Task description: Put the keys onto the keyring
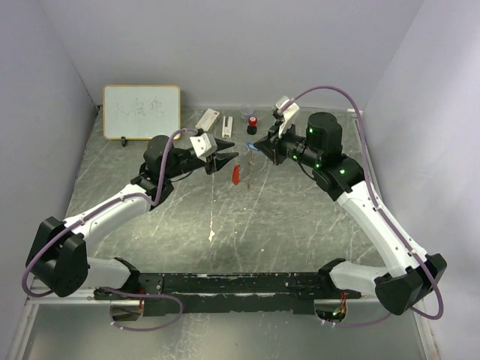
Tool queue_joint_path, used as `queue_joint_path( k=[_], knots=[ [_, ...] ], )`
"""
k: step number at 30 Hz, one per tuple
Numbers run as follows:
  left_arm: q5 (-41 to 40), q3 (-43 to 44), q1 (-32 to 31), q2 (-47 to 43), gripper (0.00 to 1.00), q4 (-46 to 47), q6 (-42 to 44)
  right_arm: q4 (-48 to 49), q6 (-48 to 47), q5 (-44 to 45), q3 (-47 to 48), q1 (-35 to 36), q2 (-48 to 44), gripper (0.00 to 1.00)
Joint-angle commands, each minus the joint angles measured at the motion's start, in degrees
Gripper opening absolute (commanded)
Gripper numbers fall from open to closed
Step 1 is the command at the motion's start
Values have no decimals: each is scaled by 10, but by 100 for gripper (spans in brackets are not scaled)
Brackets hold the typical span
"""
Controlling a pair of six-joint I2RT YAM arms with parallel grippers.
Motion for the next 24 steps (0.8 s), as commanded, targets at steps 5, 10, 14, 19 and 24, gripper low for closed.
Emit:
queue_joint_path(
  k=[5, 10, 14, 19, 24],
  knots=[
    [71, 1, 6, 20, 43, 29, -16, 48, -34, -35, -23, 2, -32, 0],
    [108, 10, 6, 41, 36, 31, -28, 53, -40, -51, -26, 2, -31, 0],
    [118, 13, 6, 52, 36, 37, -36, 59, -41, -64, -27, 2, -30, 0],
    [109, 17, 6, 59, 37, 42, -40, 60, -46, -81, -29, 2, -30, 0],
    [101, 19, 6, 61, 37, 44, -43, 57, -55, -93, -33, 2, -31, 0]
  ],
)
